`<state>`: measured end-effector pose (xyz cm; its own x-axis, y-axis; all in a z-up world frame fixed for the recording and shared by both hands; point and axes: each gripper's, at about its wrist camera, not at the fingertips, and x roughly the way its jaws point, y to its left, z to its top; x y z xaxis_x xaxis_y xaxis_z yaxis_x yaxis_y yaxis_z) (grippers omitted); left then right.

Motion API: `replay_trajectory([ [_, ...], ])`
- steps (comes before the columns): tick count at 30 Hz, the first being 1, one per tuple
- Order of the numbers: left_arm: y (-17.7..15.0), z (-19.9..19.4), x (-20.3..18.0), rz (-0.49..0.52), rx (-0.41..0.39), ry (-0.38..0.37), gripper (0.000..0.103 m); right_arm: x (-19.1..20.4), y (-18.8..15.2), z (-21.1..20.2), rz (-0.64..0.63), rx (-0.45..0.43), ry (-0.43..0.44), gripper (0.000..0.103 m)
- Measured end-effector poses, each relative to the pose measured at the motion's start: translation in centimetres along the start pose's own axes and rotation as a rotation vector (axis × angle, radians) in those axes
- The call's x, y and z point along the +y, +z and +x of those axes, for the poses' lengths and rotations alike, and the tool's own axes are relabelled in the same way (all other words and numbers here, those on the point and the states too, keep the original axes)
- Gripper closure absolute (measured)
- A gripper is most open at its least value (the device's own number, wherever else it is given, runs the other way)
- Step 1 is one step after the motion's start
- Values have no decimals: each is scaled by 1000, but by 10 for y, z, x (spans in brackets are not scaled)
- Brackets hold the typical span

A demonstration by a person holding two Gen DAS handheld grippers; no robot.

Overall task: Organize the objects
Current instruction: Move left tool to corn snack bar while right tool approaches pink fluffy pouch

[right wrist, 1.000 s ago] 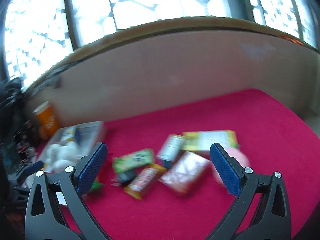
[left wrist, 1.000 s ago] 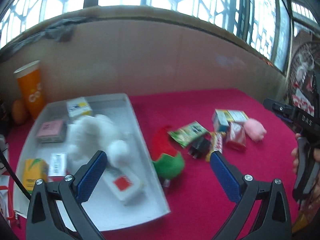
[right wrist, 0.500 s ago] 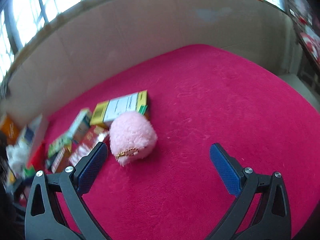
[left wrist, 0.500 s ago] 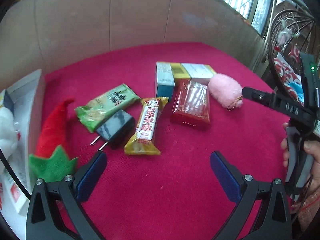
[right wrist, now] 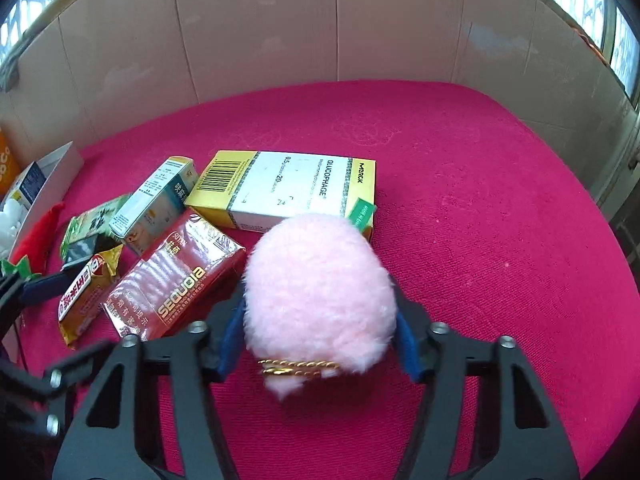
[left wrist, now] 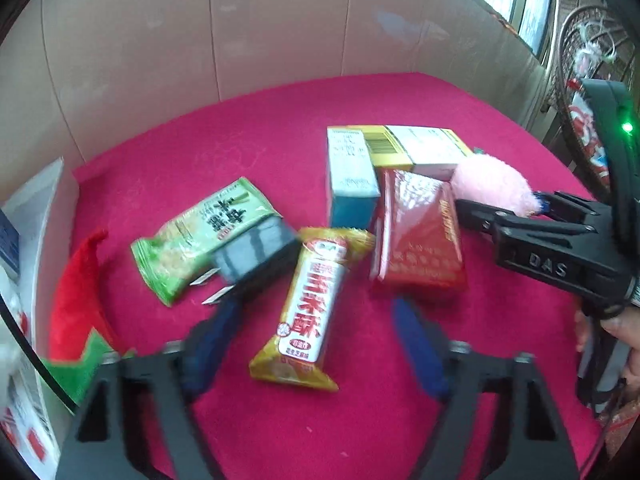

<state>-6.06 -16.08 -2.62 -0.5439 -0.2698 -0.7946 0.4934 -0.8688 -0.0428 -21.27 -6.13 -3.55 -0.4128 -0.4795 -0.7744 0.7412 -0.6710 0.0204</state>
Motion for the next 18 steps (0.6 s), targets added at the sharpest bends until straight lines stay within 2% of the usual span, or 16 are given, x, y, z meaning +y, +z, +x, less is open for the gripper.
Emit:
replay_trajectory([
  [1,1,0,1,6,-2,17,49,0,0,1,-3,2,-3,42],
  [6,-2,-3,0,26,-24,35,57,5,-1,-2,-9,1,-2,42],
  [8,-3,-4,-2,41,-30,33,70,5,-1,-1,-6,-1,2,45],
  [11,-4,-6,-9,87,-38,19,83,5,-3,-4,-11,-5,6,49],
  [14,-8,-10,-14,124,-57,16,84,5,-4,-4,-10,-7,10,49],
  [18,-11,-17,-11,104,-76,-13,84,5,-5,-5,-6,-10,10,50],
])
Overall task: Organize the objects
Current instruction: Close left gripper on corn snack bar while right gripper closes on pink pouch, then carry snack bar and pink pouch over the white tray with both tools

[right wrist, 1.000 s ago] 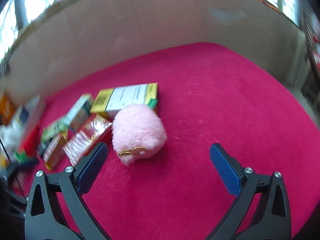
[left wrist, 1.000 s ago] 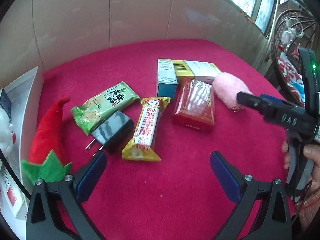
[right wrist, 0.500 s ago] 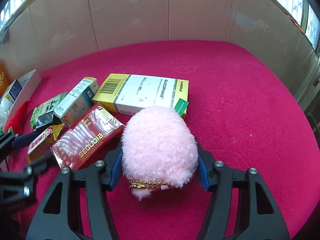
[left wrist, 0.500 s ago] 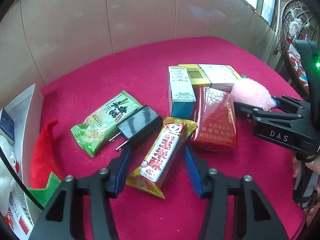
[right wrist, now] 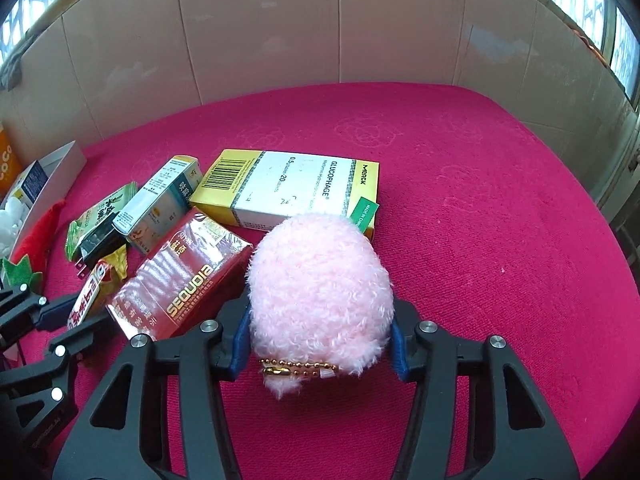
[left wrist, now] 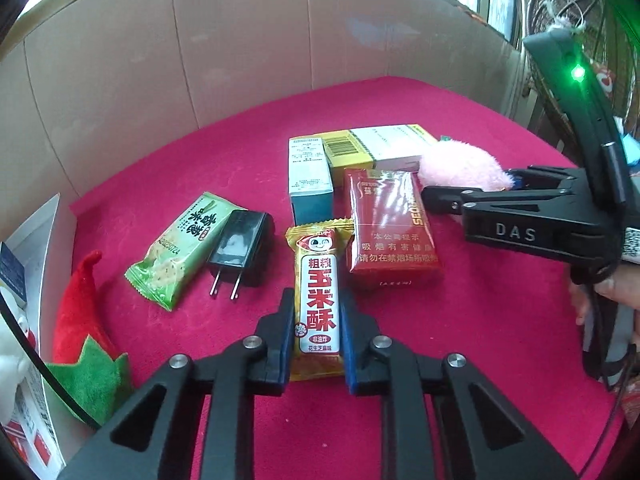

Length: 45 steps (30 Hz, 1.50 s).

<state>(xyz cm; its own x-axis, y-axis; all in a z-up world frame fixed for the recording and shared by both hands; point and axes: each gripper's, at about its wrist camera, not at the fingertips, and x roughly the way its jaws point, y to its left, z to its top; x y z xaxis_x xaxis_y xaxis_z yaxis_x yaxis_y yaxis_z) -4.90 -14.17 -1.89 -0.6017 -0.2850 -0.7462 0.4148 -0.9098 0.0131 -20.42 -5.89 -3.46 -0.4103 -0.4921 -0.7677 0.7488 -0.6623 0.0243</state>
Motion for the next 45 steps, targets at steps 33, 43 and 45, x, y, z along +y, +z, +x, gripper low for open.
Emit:
replay_trajectory([
  [33,-35,-81,2,-85,-317,179,84,36,-41,-85,10,-369,-77,51],
  [43,-39,-94,24,-136,-356,195,84,55,-48,-88,-26,-355,-74,51],
  [45,-33,-103,33,-133,-386,208,84,55,-48,-87,-16,-342,-52,51],
])
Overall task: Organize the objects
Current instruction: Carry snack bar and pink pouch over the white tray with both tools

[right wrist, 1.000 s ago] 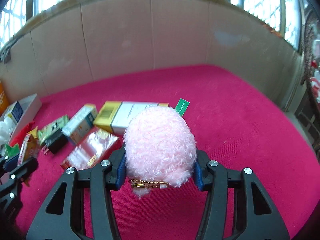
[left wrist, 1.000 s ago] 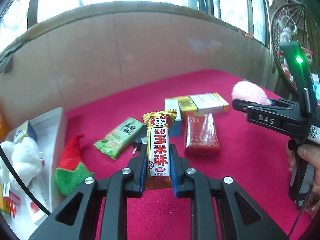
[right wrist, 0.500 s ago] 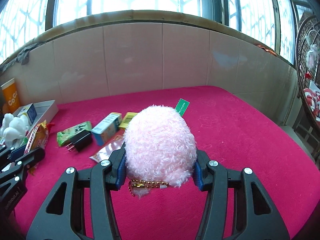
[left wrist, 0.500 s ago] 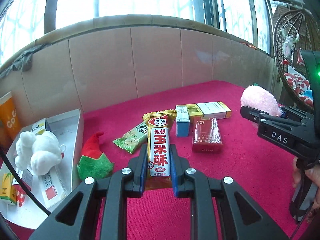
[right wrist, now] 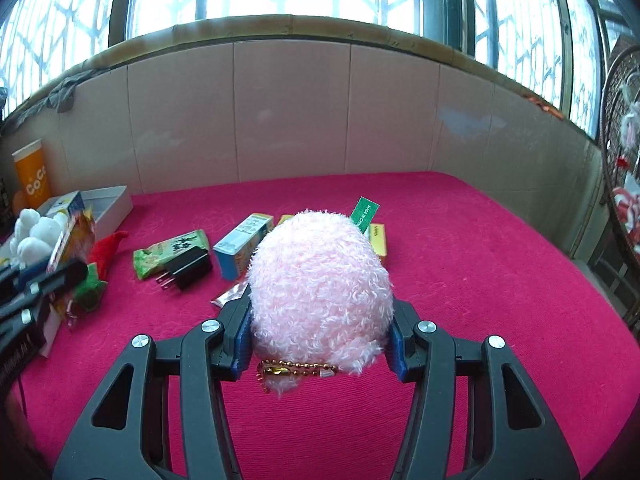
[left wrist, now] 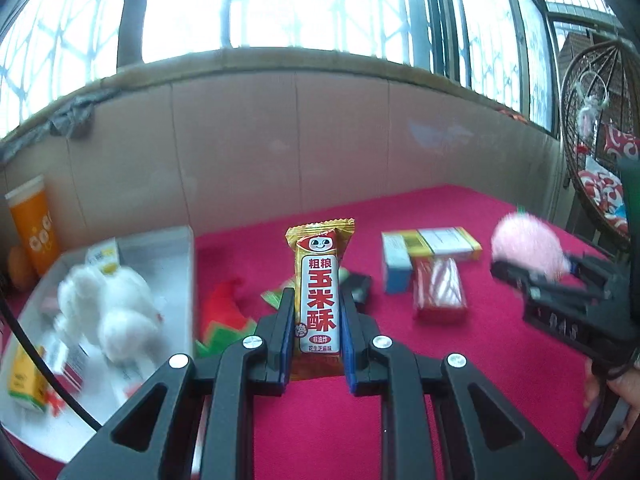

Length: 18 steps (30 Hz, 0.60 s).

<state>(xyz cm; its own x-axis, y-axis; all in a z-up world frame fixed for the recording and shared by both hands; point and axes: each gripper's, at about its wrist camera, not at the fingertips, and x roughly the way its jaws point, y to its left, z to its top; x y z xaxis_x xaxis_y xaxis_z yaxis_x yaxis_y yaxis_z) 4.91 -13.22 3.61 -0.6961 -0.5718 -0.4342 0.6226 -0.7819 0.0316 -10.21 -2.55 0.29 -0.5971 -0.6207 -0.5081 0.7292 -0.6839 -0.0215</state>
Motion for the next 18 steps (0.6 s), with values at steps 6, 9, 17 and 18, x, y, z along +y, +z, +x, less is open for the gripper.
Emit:
replay_trajectory([
  [6,24,-18,35,17,-98,37,84,16,-1,2,-7,38,30,51],
  [9,23,-22,51,15,-124,62,84,27,1,-2,-23,26,36,51],
  [17,16,-23,89,-86,-122,58,84,64,23,-19,-78,-30,64,51],
  [18,17,-24,92,-88,-128,61,84,68,26,-21,-81,-38,67,51],
])
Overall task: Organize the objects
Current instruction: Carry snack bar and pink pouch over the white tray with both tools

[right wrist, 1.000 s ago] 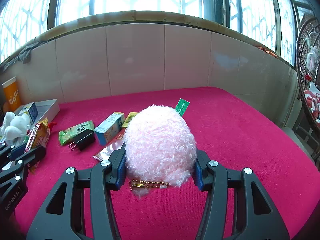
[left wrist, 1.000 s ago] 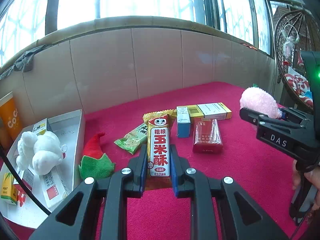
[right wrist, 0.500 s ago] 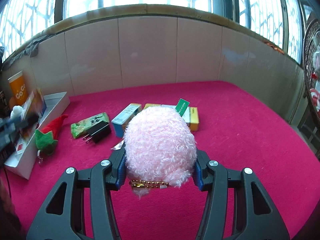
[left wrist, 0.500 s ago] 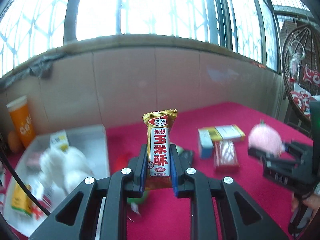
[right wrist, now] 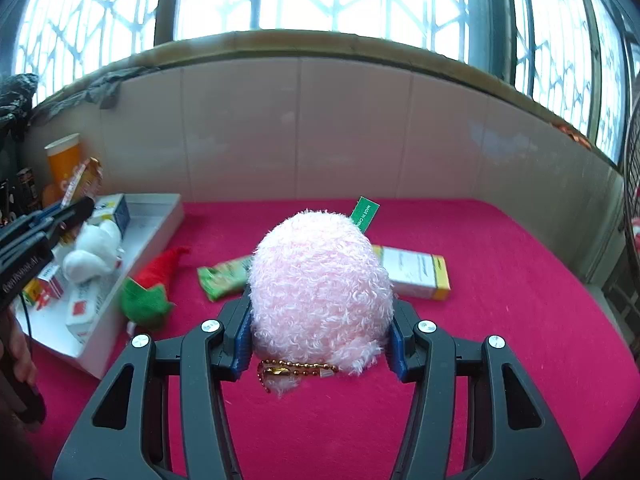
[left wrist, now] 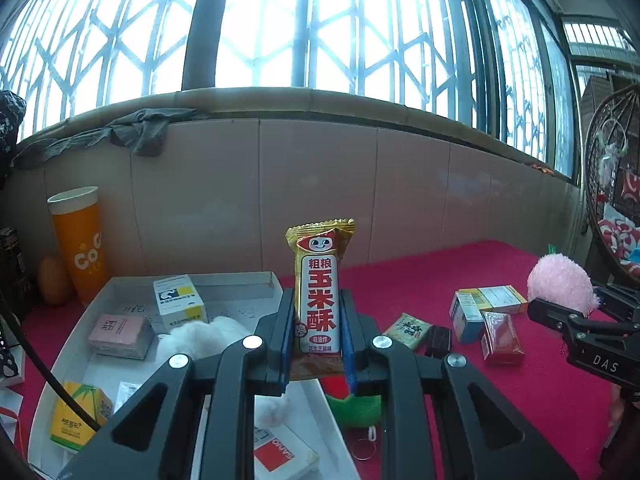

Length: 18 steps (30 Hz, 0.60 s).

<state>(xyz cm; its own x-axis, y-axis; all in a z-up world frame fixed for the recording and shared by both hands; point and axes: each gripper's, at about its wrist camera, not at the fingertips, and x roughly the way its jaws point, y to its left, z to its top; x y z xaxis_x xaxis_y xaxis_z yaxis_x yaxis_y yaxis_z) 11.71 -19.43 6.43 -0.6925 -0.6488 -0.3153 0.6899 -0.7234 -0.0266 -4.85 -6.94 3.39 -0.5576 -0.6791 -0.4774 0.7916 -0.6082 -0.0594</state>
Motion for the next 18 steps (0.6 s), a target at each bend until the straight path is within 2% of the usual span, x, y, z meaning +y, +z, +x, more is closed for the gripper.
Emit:
replay_trajectory([
  [8,5,-3,31,-71,-8,36,84,33,23,-4,-47,-29,51,51],
  [18,7,2,99,-228,2,160,84,88,58,6,-96,-10,208,51],
])
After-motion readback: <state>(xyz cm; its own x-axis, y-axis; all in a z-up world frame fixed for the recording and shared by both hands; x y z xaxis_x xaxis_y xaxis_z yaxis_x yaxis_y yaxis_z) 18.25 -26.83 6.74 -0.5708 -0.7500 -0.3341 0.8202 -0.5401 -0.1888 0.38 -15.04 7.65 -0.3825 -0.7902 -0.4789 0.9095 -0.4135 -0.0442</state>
